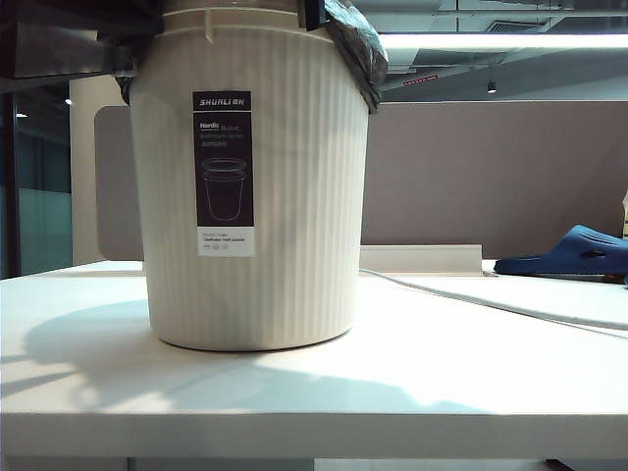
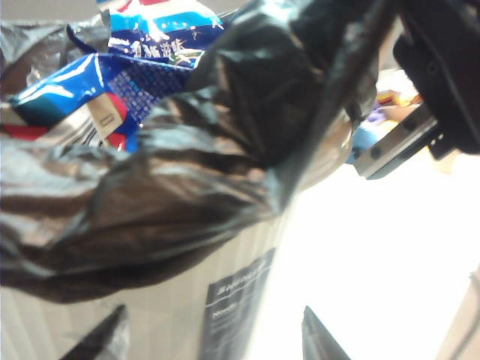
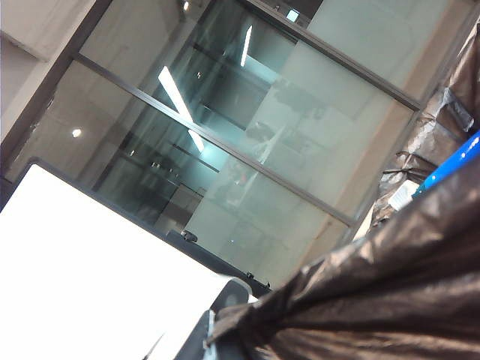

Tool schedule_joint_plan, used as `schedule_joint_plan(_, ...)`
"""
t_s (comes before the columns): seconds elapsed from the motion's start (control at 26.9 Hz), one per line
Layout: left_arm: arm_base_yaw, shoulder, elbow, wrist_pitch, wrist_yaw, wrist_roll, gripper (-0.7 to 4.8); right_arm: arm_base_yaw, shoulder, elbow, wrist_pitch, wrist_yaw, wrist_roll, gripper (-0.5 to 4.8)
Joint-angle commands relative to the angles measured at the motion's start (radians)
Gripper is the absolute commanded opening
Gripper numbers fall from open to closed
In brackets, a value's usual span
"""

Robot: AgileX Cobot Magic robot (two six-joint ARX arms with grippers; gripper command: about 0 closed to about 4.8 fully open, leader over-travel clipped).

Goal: Open the ring lid of the trash can, pull out the black garbage bag inside, and place it on the table.

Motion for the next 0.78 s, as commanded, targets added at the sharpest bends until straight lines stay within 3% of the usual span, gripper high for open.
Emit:
schedule_joint_plan(0.04,-0.056,-0.001,0.001,0.012,-0.129,0.053,2.85,0.002,-0.003,0.007,0.020,-0.008,0.000,-0.01)
schedule_joint_plan(0.07,-0.068,-0.001,0.001,0.012,-0.144,0.050,2.86,0.002,-0.003,0.007,0.020,-0.011,0.000,-0.01)
schedule_joint_plan(0.15,-0.081,-0.001,0.002,0.015,-0.157,-0.062,2.86,0.002,-0.003,0.007,0.020,-0.019,0.000,-0.01)
schedule_joint_plan(0.19,-0.077,-0.001,0.001,0.014,-0.166,-0.171,2.86,0.001,-0.003,0.007,0.020,-0.027,0.000,-0.01)
schedule_joint_plan(0.41,-0.077,-0.002,0.001,0.057,-0.200,-0.520,2.86,0.001,-0.003,0.007,0.021,-0.049,0.000,-0.01)
schedule_joint_plan(0.6,-0.061,-0.003,0.001,0.059,-0.188,-0.641,2.86,-0.011,-0.003,0.007,0.021,-0.069,0.000,-0.01)
schedule_joint_plan(0.78,0.142,-0.043,-0.002,0.035,-0.007,-0.742,2.86,-0.052,-0.005,0.005,0.021,-0.097,0.008,0.00)
